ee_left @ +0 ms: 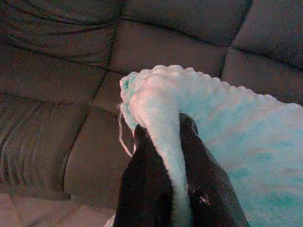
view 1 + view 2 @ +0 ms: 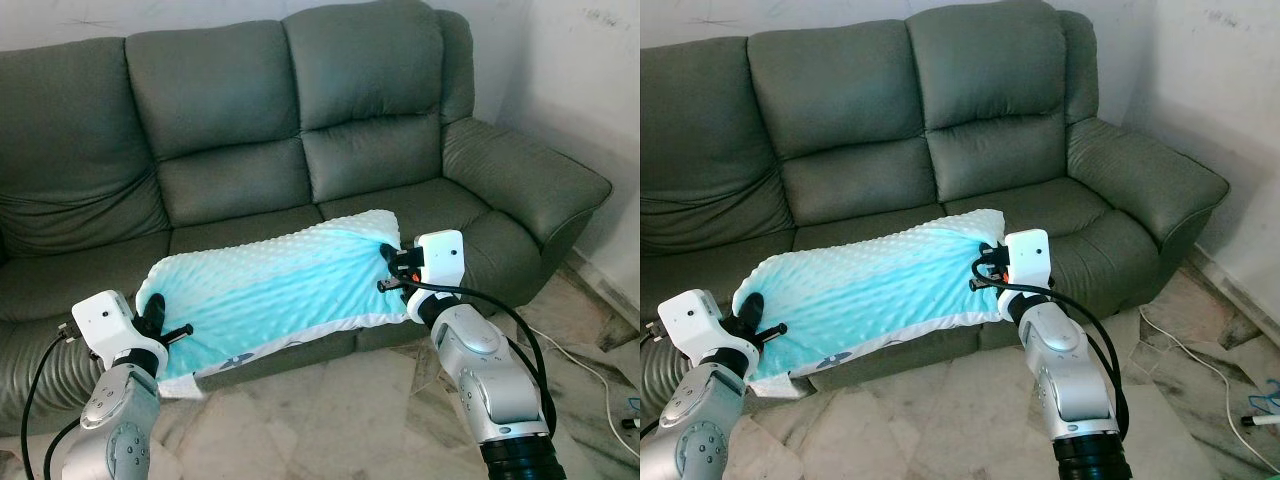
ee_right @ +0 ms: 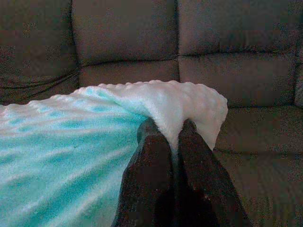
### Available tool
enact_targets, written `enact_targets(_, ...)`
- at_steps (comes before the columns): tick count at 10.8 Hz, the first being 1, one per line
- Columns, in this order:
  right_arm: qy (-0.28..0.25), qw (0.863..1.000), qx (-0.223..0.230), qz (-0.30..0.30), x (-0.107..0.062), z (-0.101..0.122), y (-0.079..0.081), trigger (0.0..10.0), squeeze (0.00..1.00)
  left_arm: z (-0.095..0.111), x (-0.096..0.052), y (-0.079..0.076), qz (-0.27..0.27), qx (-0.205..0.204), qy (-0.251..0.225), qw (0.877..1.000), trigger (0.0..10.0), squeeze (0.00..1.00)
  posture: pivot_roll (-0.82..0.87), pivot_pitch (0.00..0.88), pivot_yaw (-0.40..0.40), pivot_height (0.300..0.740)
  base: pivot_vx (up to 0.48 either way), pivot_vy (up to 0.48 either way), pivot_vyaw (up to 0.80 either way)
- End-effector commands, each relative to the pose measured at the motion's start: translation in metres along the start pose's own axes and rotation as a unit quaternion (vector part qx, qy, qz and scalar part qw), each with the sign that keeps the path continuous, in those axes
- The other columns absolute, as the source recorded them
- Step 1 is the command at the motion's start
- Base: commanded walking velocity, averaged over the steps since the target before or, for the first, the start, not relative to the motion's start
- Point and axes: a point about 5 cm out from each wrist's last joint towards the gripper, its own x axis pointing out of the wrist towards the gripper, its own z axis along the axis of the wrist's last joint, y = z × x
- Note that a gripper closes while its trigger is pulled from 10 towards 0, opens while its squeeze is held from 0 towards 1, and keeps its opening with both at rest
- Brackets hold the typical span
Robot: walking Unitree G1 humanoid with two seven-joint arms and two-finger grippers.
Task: Move the pillow to the sofa
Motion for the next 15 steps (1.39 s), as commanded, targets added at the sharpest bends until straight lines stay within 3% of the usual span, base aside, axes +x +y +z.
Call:
enact_targets(1,-0.015,1.000,-0.006,-0.001,0.0004,0.0070,0.0000,10.0,0.00,0.0032,0.0001,0.0089,0.019,0.007,-0.005,1.000,10.0,0.00,-0.21,0.004,0.055,0.740,0.000,0.000,0.00)
enact_targets(9,-0.015,1.000,-0.007,0.003,0.0006,0.0064,0.0020,10.0,0.00,0.0032,-0.0007,0.0083,0.010,0.008,-0.006,1.000,10.0,0.00,-0.20,0.006,0.057,0.740,0.000,0.000,0.00)
enact_targets(15,-0.013,1.000,-0.006,0.004,-0.0001,0.0056,0.0020,10.0,0.00,0.0027,-0.0018,0.0054,0.000,0.005,-0.006,1.000,10.0,0.00,-0.21,0.010,0.057,0.740,0.324,0.000,0.00)
